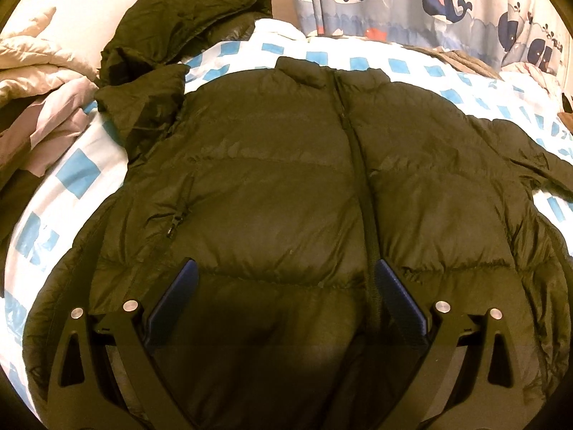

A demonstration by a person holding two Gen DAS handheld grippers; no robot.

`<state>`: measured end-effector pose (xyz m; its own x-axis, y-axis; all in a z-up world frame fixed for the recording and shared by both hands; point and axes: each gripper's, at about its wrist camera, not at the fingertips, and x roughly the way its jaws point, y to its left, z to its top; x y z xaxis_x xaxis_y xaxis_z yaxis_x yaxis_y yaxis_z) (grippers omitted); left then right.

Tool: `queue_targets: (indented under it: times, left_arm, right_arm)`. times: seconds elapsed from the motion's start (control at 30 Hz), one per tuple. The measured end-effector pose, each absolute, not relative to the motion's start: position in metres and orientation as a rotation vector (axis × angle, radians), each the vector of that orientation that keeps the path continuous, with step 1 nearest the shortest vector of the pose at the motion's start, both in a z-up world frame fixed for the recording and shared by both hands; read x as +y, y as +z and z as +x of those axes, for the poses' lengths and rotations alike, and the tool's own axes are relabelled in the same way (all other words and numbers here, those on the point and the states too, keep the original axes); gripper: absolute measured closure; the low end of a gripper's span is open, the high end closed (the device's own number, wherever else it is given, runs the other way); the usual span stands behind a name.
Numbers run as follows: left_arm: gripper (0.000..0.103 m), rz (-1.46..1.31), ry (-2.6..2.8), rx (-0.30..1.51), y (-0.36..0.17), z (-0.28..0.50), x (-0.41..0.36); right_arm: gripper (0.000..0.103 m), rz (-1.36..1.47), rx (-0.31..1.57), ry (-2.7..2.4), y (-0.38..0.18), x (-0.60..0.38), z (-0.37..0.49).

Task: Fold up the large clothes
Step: 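Grasp the black jacket's sleeve cuff with the right tool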

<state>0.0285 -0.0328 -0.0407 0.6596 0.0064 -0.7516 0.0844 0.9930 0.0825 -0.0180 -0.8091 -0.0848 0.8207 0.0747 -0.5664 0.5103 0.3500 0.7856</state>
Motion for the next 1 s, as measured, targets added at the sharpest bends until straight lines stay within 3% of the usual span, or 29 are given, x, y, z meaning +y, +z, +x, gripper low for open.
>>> queue_targets:
  times: [0.13,0.4,0.57,0.67,0.73,0.8,0.97,1.0]
  left_arm:
    - [0.008,0.12,-0.046,0.856,-0.042,0.028,-0.034]
    - [0.008,0.114,-0.044,0.861,-0.044,0.028,-0.035]
    - [0.008,0.106,-0.046,0.863,-0.044,0.028,-0.034]
    - [0.008,0.108,-0.047,0.87,-0.045,0.028,-0.034]
    - [0.008,0.107,-0.049,0.874,-0.047,0.029,-0.034]
    - [0.008,0.106,-0.05,0.878,-0.048,0.029,-0.034]
    - [0.008,0.112,-0.051,0.885,-0.052,0.03,-0.036]
    - [0.008,0.114,-0.051,0.886,-0.052,0.03,-0.037]
  right_arm:
    - [0.095,1.129,0.554,-0.319,-0.077,-0.805,-0.02]
    - [0.097,0.921,0.359,-0.21,0.006,-0.773,-0.019]
    - [0.096,1.095,0.411,-0.225,-0.038,-0.785,-0.01]
    - [0.083,1.175,0.435,-0.242,-0.069,-0.791,-0.01]
    - [0.062,1.202,0.439,-0.253,-0.081,-0.795,-0.009]
    - [0.055,1.241,0.439,-0.257,-0.091,-0.799,-0.009]
    - [0.055,1.243,0.431,-0.261,-0.094,-0.806,-0.009]
    - [0.062,1.221,0.447,-0.259,-0.093,-0.805,-0.008]
